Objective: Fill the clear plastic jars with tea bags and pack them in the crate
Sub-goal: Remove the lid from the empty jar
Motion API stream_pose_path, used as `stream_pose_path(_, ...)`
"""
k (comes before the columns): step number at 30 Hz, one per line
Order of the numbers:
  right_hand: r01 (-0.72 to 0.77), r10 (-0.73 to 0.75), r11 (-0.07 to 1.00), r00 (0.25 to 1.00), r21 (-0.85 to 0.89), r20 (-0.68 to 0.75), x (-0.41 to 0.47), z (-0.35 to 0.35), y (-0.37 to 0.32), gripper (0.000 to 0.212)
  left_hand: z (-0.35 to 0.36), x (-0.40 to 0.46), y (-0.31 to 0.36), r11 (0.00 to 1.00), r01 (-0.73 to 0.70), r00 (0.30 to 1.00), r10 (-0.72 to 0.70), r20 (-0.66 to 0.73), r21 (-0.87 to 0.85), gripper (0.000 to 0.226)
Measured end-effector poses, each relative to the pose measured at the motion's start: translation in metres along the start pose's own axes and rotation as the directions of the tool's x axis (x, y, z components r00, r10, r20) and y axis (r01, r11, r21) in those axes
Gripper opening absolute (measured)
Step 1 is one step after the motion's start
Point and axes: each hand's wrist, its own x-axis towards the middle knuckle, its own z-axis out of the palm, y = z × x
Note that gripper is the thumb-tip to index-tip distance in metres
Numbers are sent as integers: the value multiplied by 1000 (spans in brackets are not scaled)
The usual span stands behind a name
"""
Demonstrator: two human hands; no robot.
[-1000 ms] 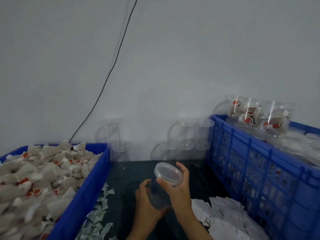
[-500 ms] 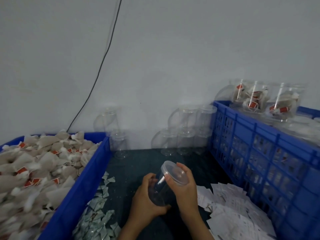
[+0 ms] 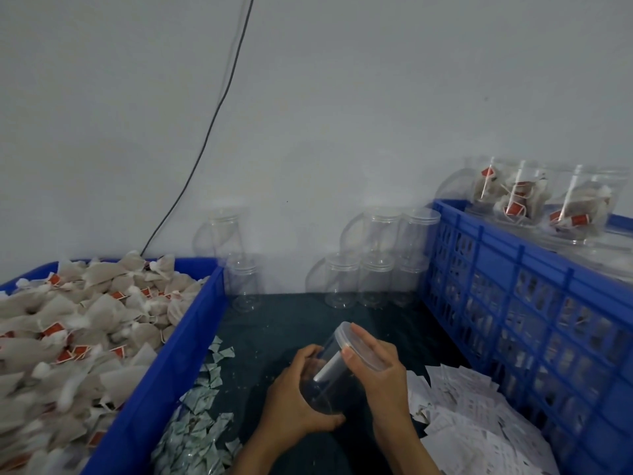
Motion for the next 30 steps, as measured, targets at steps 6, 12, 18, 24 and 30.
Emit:
stream_pose_path(6,45,-40,997,995,-58,92,-3,-2,-8,32,5,-5,0,1000,-7,1000,7,-16,-25,97)
stream_pose_path(12,56,-55,998,998,-42,12,-8,5,-9,49,8,-10,11,953,-77,984,120,-130,293,102)
stream_pose_path(18,80,-82,995,996,-53,-37,-12,-1,-15,38,1,-9,18,954,-117,982,152,-111,278,94)
stream_pose_path(24,149,-139,985,984,-82,115,-15,-5,-23,38,-5,-11,14,996,-75,997,73,32,42,94)
stream_pose_path(30,1,-35,996,930,95,365,-4,-26,-28,76,-3,-14,8,983,-9,989,35,143,-182,87)
